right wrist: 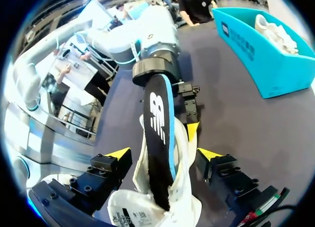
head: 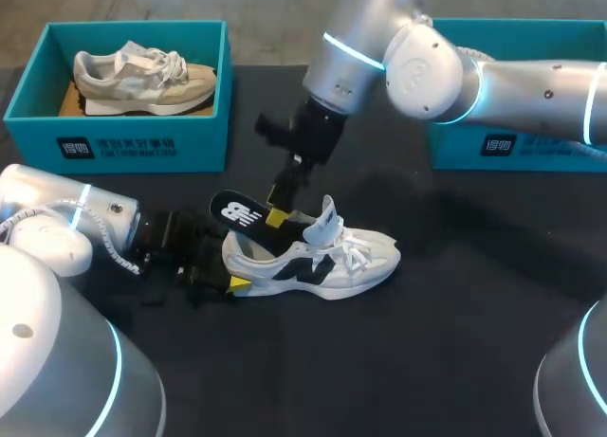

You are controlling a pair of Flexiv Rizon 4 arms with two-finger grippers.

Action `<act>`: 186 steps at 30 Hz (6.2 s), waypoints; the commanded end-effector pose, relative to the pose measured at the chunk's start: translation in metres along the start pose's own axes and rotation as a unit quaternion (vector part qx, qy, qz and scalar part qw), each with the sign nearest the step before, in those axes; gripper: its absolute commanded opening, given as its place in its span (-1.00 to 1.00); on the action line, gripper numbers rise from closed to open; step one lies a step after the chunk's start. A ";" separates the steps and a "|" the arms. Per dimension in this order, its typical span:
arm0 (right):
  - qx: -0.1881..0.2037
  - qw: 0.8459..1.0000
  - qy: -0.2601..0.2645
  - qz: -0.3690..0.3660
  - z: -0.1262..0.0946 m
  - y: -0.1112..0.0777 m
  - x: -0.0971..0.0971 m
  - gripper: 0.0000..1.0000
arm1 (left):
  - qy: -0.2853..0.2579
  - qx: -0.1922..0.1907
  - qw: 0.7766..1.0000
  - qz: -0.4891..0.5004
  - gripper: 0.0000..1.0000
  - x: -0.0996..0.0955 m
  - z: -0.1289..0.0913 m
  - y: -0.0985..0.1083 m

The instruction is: Take the shoe out of the shoebox, open the shoe tongue, remove and reinsert the insole, then place the shoe into the shoebox

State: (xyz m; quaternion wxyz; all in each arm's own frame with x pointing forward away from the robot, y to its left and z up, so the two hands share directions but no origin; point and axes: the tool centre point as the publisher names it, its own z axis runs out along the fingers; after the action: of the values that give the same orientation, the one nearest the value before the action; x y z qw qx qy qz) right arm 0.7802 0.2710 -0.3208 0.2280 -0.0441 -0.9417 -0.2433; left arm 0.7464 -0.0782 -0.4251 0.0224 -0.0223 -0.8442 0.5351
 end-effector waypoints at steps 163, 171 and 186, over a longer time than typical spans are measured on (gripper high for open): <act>-0.389 0.917 -0.044 0.072 -0.269 0.119 0.093 -1.00 | 0.000 -0.001 1.000 0.000 -1.00 -0.001 0.002 0.002; -0.378 0.922 -0.026 0.083 -0.280 0.112 0.122 -1.00 | 0.000 -0.001 1.000 0.000 -1.00 -0.001 0.002 0.002; -0.383 0.918 -0.022 0.103 -0.298 0.087 0.181 -1.00 | 0.000 -0.001 1.000 0.000 -1.00 -0.001 0.002 0.002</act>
State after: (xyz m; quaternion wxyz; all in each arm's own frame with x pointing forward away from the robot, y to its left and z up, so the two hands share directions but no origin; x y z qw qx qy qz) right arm 0.7737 0.2116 0.0273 0.2097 -0.2185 -0.7717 -0.5592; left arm 0.7465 -0.0782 -0.4252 0.0224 -0.0222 -0.8442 0.5351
